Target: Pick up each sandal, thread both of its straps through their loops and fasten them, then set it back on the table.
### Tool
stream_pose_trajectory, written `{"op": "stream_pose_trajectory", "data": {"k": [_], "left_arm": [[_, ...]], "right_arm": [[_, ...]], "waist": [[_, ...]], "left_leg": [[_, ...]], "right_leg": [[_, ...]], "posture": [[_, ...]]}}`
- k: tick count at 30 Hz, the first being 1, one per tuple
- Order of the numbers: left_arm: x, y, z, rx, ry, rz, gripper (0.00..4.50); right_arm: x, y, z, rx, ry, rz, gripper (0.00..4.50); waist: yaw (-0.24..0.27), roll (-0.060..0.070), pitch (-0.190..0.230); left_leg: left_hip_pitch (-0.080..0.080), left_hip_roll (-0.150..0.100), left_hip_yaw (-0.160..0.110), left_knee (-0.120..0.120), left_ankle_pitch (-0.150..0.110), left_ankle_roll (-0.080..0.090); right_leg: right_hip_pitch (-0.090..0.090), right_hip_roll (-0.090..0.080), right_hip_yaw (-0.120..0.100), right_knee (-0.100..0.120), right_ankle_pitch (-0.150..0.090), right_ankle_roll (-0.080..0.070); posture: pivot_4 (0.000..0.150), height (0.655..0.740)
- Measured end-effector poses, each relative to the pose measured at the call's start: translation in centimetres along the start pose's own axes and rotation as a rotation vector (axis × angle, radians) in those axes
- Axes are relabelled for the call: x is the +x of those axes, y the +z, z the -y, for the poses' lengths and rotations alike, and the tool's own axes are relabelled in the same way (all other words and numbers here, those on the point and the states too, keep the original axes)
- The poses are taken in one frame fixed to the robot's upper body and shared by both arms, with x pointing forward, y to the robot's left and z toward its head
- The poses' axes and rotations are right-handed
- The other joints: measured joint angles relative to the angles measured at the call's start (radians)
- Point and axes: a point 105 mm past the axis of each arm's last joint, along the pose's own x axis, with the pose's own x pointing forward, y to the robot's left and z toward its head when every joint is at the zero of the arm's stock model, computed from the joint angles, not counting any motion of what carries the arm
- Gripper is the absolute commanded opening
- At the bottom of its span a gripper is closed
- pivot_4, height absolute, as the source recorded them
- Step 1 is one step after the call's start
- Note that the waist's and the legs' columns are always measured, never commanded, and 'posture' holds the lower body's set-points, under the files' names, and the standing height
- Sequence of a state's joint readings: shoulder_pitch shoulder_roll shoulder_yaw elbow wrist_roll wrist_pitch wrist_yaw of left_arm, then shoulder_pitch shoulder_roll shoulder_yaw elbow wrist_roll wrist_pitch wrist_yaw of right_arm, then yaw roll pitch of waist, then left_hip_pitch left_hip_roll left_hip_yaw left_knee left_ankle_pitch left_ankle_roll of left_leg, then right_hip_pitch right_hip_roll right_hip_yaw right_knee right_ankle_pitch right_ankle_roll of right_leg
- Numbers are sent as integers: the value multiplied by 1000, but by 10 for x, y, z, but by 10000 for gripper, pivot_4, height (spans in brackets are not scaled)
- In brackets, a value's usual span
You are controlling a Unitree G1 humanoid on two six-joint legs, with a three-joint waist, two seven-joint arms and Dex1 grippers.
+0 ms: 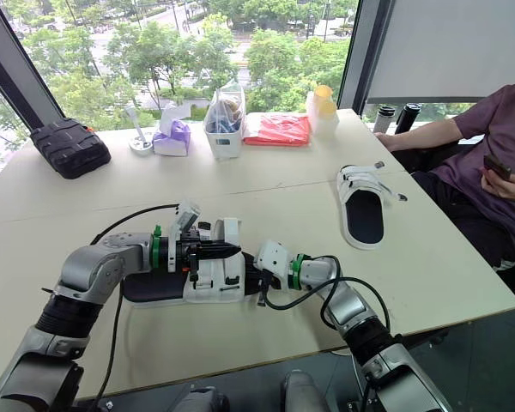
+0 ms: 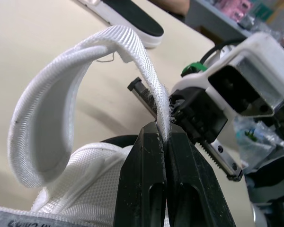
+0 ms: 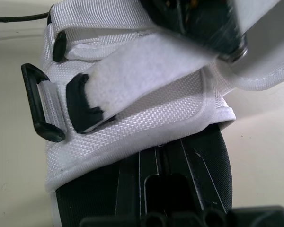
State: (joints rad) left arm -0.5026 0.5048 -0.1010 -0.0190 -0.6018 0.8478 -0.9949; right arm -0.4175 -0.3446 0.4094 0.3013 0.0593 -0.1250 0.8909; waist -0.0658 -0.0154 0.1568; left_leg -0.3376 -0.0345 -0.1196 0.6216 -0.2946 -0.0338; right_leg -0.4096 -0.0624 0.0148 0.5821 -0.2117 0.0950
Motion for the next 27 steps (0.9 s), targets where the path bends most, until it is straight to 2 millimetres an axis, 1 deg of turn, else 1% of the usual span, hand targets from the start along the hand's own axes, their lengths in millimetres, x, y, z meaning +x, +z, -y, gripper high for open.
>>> {"op": "stream_pose_trajectory", "data": {"k": [5,11,18,27], "left_arm": [[0,-2,2,-21,-15,-6,662],[-5,-4,15,-73,-85,4,662],[-10,-10,15,-75,-71,-10,662],[-14,-3,18,-134,-91,29,662]], "right_arm": [[0,0,0,0,1,0,0],[1,0,-1,-2,2,0,0],[1,0,-1,-4,3,1,0],[2,1,-1,-8,2,4,0]], "waist": [[-1,0,0],[-2,0,0],[-3,0,0],[-4,0,0]], "left_leg": [[0,0,0,0,0,0],[0,0,0,0,0,0],[0,0,0,0,0,0],[0,0,0,0,0,0]], "right_leg": [[0,0,0,0,0,0],[0,0,0,0,0,0],[0,0,0,0,0,0],[-1,0,0,0,0,0]], "posture": [[1500,7400],[1500,7400],[1500,7400],[1500,7400]]}}
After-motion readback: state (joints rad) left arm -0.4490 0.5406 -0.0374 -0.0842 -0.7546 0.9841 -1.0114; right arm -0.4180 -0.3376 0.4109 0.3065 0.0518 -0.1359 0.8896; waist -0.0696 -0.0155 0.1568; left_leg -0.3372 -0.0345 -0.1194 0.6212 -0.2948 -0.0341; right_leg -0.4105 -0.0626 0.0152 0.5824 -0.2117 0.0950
